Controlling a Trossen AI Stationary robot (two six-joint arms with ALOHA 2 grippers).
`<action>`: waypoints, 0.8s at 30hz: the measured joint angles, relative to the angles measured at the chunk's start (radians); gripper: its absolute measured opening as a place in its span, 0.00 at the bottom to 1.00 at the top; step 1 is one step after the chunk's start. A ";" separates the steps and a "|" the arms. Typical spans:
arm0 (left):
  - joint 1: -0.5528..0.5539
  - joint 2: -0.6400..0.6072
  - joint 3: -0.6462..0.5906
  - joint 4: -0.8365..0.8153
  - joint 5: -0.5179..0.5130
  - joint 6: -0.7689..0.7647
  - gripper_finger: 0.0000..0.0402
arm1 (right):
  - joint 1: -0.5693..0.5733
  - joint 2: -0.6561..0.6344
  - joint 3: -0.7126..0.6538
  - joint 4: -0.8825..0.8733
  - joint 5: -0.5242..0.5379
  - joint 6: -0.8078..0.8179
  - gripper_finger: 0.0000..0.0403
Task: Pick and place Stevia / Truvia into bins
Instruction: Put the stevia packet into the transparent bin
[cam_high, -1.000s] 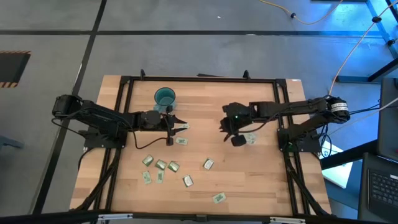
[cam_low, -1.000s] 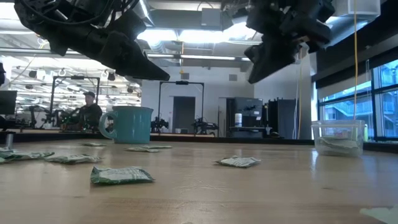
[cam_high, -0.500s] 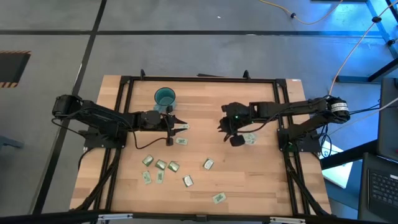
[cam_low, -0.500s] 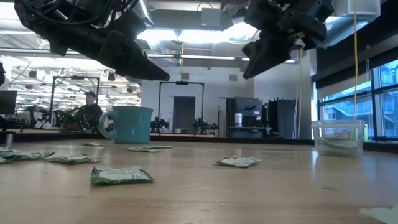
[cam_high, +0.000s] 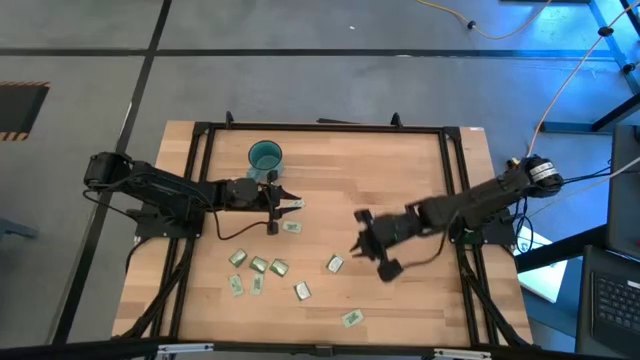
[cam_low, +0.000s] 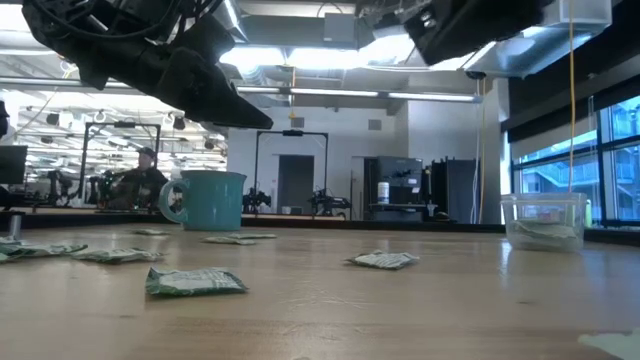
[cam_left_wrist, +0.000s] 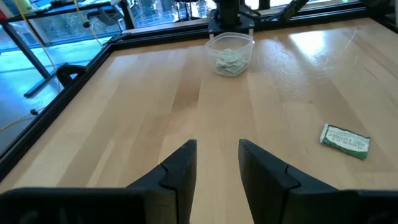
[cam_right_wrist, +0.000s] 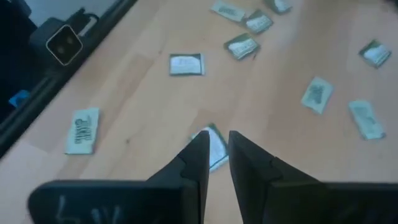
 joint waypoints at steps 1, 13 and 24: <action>0.000 0.000 0.000 0.000 0.000 0.000 0.28 | 0.029 0.010 0.000 0.006 0.022 0.025 0.16; 0.000 0.000 0.000 -0.001 0.000 0.002 0.28 | 0.232 0.234 0.013 0.086 0.064 0.252 0.16; 0.000 0.000 0.000 0.000 0.000 0.002 0.28 | 0.283 0.449 0.288 -0.233 0.061 0.170 0.16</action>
